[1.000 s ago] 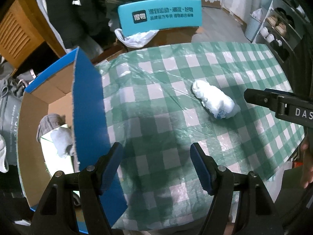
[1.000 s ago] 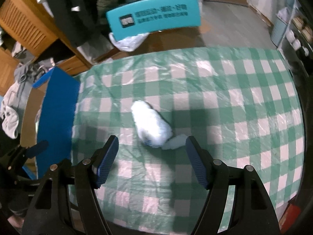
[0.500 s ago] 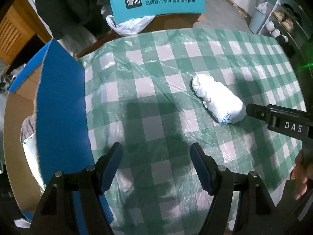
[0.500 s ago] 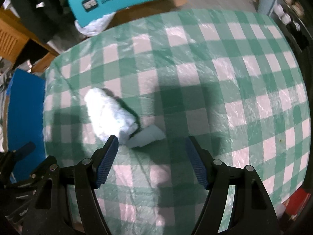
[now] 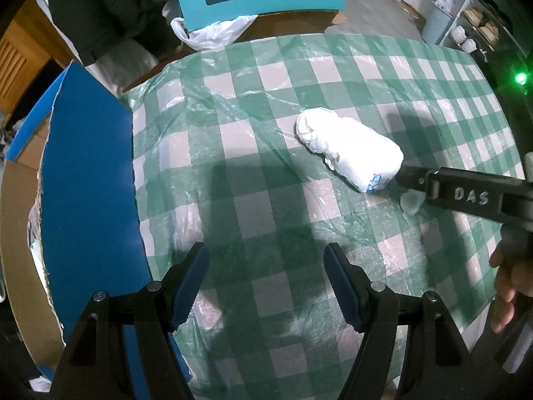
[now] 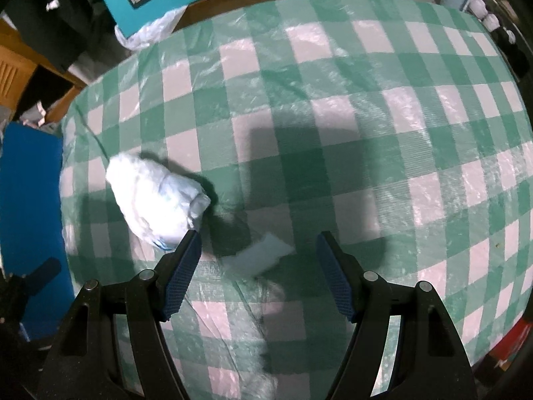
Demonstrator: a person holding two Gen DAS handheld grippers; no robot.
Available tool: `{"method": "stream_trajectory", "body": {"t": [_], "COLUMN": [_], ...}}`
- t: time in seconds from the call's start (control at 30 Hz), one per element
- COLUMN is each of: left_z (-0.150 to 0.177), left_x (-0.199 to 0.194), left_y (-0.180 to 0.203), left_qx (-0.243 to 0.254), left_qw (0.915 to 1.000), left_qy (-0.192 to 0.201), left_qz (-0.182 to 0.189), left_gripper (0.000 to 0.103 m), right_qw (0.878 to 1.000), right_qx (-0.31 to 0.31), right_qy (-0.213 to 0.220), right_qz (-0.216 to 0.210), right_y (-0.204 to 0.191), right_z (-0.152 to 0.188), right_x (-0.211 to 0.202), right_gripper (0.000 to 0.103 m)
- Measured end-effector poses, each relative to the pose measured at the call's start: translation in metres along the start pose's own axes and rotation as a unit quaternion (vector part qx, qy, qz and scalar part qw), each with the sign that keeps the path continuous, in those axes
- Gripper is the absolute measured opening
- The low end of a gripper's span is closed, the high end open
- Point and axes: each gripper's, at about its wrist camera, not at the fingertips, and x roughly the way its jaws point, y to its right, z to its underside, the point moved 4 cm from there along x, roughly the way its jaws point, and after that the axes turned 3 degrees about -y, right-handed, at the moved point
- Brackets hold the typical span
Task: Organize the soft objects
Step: 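Grasp the white sock with the right tool while the left tool grasps the white wrapped roll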
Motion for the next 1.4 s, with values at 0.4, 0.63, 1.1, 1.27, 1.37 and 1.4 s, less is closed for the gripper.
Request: {"method": "stream_trajectory", "body": {"t": [0.4, 0.63, 1.1, 1.27, 1.37, 1.4], "left_z": [0.001, 0.005, 0.010, 0.009, 0.007, 0.005], "left_x": [0.001, 0.001, 0.005, 0.006, 0.006, 0.006], "left_y": [-0.004, 0.001, -0.012, -0.014, -0.015, -0.015], "left_qx": [0.001, 0.010, -0.010, -0.014, -0.025, -0.028], "left_qw": [1.0000, 0.9999, 0.9998, 0.9996, 0.9990, 0.9988], "left_qy": [-0.002, -0.002, -0.007, -0.008, -0.009, -0.010], "left_qz": [0.007, 0.009, 0.018, 0.025, 0.035, 0.038], "left_gripper": [0.073, 0.073, 0.073, 0.073, 0.073, 0.073], "right_qw": [1.000, 1.000, 0.999, 0.999, 0.999, 0.998], "right_qx": [-0.011, 0.001, -0.029, -0.041, -0.049, -0.050], "right_qy": [-0.006, -0.013, -0.019, -0.013, 0.001, 0.007], "right_qz": [0.020, 0.027, 0.034, 0.021, 0.024, 0.024], "right_y": [-0.006, -0.005, -0.019, -0.021, -0.018, -0.018], "right_z": [0.013, 0.016, 0.037, 0.039, 0.037, 0.037], "right_x": [-0.003, 0.003, 0.008, 0.007, 0.000, -0.003], "right_gripper": [0.071, 0.071, 0.019, 0.013, 0.013, 0.013]}}
